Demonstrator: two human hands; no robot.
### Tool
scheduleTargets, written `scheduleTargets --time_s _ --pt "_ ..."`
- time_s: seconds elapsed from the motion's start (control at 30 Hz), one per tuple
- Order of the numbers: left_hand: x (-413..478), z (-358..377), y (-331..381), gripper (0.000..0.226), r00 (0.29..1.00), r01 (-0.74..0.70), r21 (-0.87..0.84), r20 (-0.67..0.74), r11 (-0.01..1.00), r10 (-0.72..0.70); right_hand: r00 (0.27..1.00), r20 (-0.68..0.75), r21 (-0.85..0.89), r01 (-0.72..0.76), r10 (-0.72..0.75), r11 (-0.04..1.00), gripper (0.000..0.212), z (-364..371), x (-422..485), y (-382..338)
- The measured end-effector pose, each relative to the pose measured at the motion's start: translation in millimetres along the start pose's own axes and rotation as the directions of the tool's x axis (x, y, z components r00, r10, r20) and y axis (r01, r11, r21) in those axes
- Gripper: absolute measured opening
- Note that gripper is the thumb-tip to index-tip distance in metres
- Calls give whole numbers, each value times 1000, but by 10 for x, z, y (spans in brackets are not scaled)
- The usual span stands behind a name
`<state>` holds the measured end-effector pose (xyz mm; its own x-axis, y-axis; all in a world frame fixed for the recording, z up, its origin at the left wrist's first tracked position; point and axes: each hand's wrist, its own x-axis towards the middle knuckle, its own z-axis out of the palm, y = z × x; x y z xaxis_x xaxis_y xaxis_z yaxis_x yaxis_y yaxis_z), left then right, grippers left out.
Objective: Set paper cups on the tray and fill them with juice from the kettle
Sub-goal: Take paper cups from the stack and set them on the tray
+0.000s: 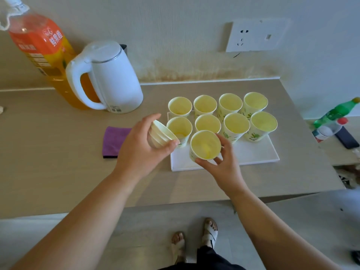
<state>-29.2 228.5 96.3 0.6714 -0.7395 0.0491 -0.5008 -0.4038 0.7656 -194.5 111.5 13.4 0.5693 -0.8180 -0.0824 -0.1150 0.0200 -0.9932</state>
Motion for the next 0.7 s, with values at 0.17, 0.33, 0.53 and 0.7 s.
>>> scheduleTargets --time_s 0.17,0.33,0.53,0.7 --pt "-68 -48 -40 76 1000 5 1 -1 1000 -5 1000 -1 -46 -6 6 999 79 135 54 125" --pt "-109 -82 -50 70 1000 0 19 -23 1000 0 998 -13 -27 -54 53 998 77 165 56 226" --pt "-130 -64 -51 71 1000 7 14 -17 1000 -6 997 6 -117 -79 80 990 75 140 85 304" --pt "-127 -17 -23 80 1000 11 -7 -9 1000 -11 992 52 -227 -96 111 969 89 44 50 289"
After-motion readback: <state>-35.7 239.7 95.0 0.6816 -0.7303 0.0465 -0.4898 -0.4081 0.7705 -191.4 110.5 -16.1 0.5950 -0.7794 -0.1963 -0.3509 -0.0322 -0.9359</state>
